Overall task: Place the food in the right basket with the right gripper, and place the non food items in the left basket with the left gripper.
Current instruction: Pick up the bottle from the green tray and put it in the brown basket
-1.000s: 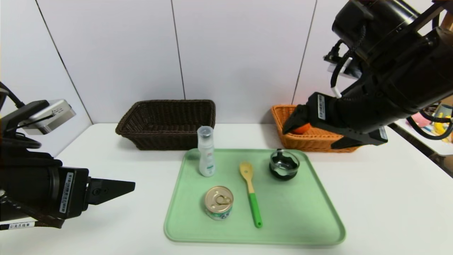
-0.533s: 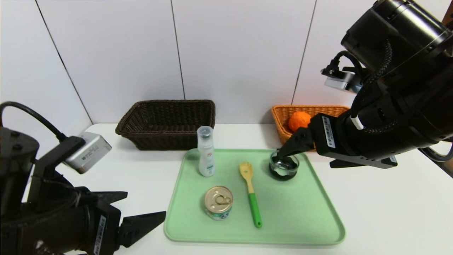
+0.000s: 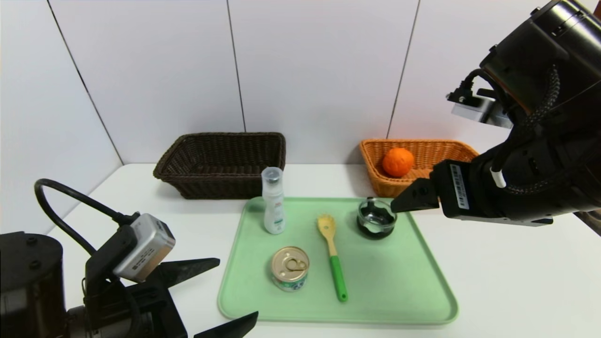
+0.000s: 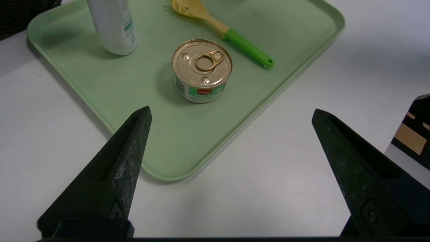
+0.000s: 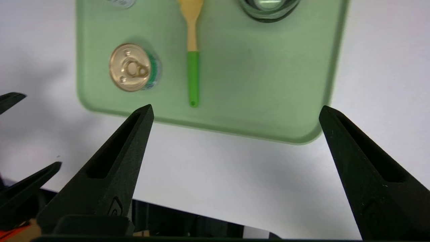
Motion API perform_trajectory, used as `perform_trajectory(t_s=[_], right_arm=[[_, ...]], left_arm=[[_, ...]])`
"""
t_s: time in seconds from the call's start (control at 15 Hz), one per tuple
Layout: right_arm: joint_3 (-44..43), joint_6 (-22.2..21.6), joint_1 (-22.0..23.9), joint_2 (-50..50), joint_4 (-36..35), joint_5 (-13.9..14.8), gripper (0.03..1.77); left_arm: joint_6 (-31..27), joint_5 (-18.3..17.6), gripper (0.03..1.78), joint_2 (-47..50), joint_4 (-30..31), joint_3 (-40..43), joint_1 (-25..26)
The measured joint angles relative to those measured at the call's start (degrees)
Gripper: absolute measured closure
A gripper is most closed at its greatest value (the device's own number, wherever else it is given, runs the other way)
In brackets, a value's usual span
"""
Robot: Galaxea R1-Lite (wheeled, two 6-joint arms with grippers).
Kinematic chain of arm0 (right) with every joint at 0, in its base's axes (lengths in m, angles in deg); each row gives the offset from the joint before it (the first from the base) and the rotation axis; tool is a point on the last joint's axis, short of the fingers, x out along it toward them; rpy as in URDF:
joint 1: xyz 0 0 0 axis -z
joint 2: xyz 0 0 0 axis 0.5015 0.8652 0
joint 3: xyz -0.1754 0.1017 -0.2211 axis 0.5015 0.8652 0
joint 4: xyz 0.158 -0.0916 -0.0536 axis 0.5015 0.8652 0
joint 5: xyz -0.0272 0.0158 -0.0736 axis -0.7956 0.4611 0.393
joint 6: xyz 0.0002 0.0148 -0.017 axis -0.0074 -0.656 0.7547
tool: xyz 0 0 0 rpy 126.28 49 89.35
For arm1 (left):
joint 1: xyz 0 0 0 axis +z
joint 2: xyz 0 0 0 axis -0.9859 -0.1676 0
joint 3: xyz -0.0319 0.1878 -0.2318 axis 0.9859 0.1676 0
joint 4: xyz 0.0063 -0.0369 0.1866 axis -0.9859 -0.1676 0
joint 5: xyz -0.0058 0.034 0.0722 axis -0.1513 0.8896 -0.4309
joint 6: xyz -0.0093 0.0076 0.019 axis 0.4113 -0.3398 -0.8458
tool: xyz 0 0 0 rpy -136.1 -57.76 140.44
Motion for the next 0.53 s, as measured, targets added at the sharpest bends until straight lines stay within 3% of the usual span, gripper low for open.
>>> perform_trajectory(t_s=[0.2, 0.4, 0.53], right_arm=[[1.02, 4.07, 1.00, -0.55, -2.18, 2.84, 0.10], [5.63, 11.98, 1.57, -1.68, -9.11, 5.46, 0.10], [11.82, 18.47, 3.10, -3.04, -16.98, 5.35, 0.10]], left_arm=[[-2.78, 0.11, 0.12, -4.06, 6.03, 2.62, 0.00], [-5.14, 2.57, 0.12, -10.70, 14.82, 4.80, 0.00], [-6.02, 3.75, 0.12, -15.19, 22.19, 5.95, 0.00]])
